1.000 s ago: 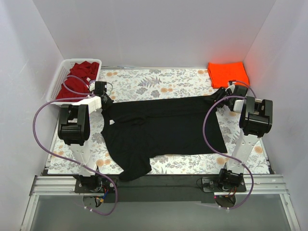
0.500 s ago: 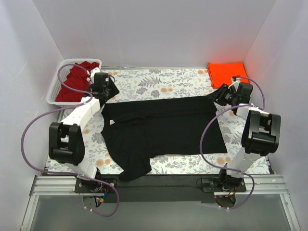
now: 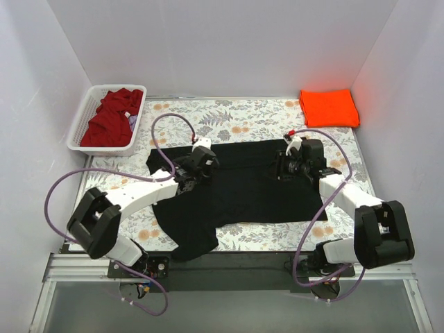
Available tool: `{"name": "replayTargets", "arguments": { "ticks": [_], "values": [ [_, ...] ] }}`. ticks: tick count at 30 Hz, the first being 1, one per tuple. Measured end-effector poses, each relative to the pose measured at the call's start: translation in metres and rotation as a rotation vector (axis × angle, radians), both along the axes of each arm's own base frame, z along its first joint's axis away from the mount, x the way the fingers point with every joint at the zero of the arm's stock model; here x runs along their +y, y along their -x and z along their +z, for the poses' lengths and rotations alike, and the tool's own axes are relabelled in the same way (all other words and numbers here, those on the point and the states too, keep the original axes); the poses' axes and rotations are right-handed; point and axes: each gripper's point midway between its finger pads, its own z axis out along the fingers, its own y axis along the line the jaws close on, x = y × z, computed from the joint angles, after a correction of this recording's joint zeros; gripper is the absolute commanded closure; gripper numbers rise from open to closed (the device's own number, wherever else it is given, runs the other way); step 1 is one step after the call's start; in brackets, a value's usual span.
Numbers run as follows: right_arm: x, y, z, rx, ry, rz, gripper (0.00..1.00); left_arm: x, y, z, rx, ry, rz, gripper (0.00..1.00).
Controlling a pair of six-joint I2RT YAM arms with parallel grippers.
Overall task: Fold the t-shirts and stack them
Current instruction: Fold the tshirt
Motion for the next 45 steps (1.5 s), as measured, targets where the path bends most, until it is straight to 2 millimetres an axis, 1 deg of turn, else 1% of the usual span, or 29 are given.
{"name": "replayTargets", "arguments": {
  "ticks": [1, 2, 4, 6, 10, 14, 22, 32, 39, 41, 45],
  "values": [
    [0.000, 0.008, -0.005, 0.010, 0.008, 0.008, 0.55, -0.003, 0.002, -0.010, 0.018, -0.028, -0.011, 0.65],
    [-0.001, 0.018, -0.011, 0.023, 0.018, 0.012, 0.55, -0.004, 0.004, -0.018, 0.033, -0.048, -0.017, 0.67],
    [-0.004, 0.036, -0.023, 0.049, 0.032, 0.019, 0.55, -0.004, 0.003, -0.036, 0.064, -0.100, -0.021, 0.69],
    [-0.007, 0.050, -0.031, 0.073, 0.041, 0.021, 0.55, -0.004, -0.002, -0.048, 0.081, -0.142, -0.018, 0.72],
    [-0.013, 0.069, -0.035, 0.068, 0.048, 0.017, 0.55, -0.005, -0.012, -0.062, 0.092, -0.196, -0.012, 0.74],
    [-0.017, 0.078, -0.036, 0.055, 0.052, 0.018, 0.55, -0.006, -0.020, -0.068, 0.087, -0.228, -0.005, 0.74],
    [-0.019, 0.082, -0.039, 0.051, 0.065, 0.025, 0.55, -0.002, -0.027, -0.078, 0.085, -0.284, 0.009, 0.75],
    [-0.020, 0.084, -0.041, 0.060, 0.072, 0.030, 0.55, 0.000, -0.035, -0.070, 0.048, -0.322, 0.005, 0.75],
    [-0.020, 0.085, -0.045, 0.069, 0.079, 0.034, 0.56, 0.000, -0.035, -0.070, 0.049, -0.327, -0.001, 0.76],
    [-0.020, 0.085, -0.044, 0.068, 0.079, 0.035, 0.56, 0.000, -0.035, -0.071, 0.054, -0.326, -0.003, 0.79],
    [-0.020, 0.085, -0.045, 0.069, 0.080, 0.035, 0.56, -0.003, -0.034, -0.074, 0.070, -0.317, -0.010, 0.92]
  ]
}}
